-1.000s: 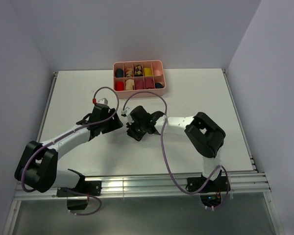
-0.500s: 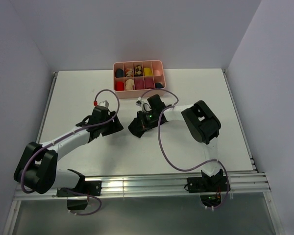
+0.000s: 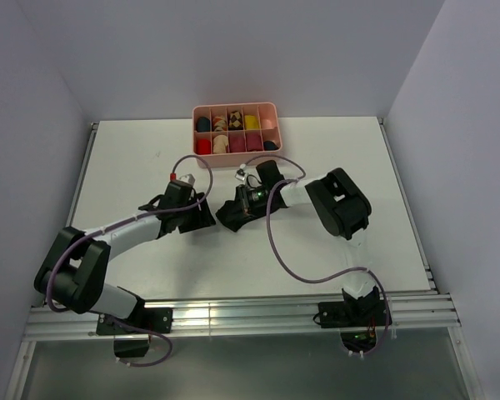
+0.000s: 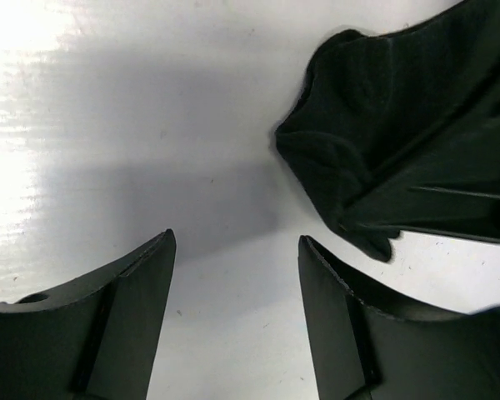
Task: Roll the socks
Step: Roll the sock at the center of the board.
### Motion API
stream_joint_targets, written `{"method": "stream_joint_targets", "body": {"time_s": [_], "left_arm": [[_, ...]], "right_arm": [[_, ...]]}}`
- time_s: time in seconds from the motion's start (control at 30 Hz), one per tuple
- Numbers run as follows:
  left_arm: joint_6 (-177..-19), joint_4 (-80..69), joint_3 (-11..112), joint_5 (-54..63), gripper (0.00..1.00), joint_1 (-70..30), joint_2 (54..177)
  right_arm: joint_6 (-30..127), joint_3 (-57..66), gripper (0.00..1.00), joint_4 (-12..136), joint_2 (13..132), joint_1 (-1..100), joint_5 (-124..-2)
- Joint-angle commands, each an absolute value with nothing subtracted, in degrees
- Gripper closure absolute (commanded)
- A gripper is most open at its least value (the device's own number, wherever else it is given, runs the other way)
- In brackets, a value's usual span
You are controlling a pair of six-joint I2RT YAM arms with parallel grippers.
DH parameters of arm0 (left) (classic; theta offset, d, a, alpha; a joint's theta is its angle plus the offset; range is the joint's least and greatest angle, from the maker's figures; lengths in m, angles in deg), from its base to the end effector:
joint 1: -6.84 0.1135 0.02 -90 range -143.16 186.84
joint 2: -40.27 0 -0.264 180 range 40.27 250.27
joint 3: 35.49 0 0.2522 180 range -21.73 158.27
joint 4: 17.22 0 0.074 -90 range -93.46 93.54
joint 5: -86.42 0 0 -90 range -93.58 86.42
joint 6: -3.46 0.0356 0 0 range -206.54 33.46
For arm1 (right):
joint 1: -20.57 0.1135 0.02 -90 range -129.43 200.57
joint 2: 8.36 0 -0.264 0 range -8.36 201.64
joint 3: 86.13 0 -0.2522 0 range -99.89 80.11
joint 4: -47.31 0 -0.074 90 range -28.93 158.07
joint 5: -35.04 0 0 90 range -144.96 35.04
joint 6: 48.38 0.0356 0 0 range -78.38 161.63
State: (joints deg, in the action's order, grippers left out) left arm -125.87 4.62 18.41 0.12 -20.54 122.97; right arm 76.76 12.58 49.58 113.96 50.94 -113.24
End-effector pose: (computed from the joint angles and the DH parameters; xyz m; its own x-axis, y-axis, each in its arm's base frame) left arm 0.2448 -0.1294 0.1692 -0.8450 -0.2746 -0.4589 -0.0520 0.8962 -0.4405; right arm 0.3461 0.2379 0.1075 -0.9443 -0.2026 -0.2594 -0.3136 0.3146 0.8959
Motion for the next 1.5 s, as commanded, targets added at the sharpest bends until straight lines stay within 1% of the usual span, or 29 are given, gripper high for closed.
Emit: {"method": "stream_joint_targets", "body": {"time_s": [0.0, 0.3, 0.63, 0.97, 1.23, 1.33, 1.37, 1.47], "left_arm": [[-124.3, 3.8, 21.0, 0.6, 0.34, -20.7, 123.6], [-124.2, 2.5, 22.0, 1.6, 0.34, -20.9, 126.7], [-124.3, 0.2, 24.9, 2.7, 0.34, -21.5, 131.0], [-123.7, 2.4, 28.6, 0.6, 0.35, -22.2, 136.5], [-122.5, 8.9, 30.3, -2.5, 0.40, -24.3, 139.1], [-121.5, 10.8, 30.7, -3.3, 0.43, -25.3, 139.1], [-121.4, 11.3, 31.0, -5.4, 0.44, -25.7, 139.3], [-120.8, 13.8, 32.1, -6.9, 0.48, -26.6, 141.0]], "right_arm": [[80.9, 14.1, 1.00, 45.3, 117.1, 49.7, -115.2], [80.6, 14.9, 1.00, 45.4, 120.6, 48.4, -115.0], [80.3, 14.5, 1.00, 46.5, 121.0, 47.8, -114.3], [79.2, 13.7, 1.00, 48.6, 120.5, 47.7, -113.7], [78.7, 14.0, 1.00, 49.5, 118.4, 47.6, -111.7], [79.2, 14.0, 1.00, 49.2, 117.8, 47.6, -110.7], [79.6, 14.0, 0.99, 48.9, 117.6, 47.6, -110.6], [80.6, 14.5, 0.96, 47.6, 116.8, 47.6, -110.0]]}}
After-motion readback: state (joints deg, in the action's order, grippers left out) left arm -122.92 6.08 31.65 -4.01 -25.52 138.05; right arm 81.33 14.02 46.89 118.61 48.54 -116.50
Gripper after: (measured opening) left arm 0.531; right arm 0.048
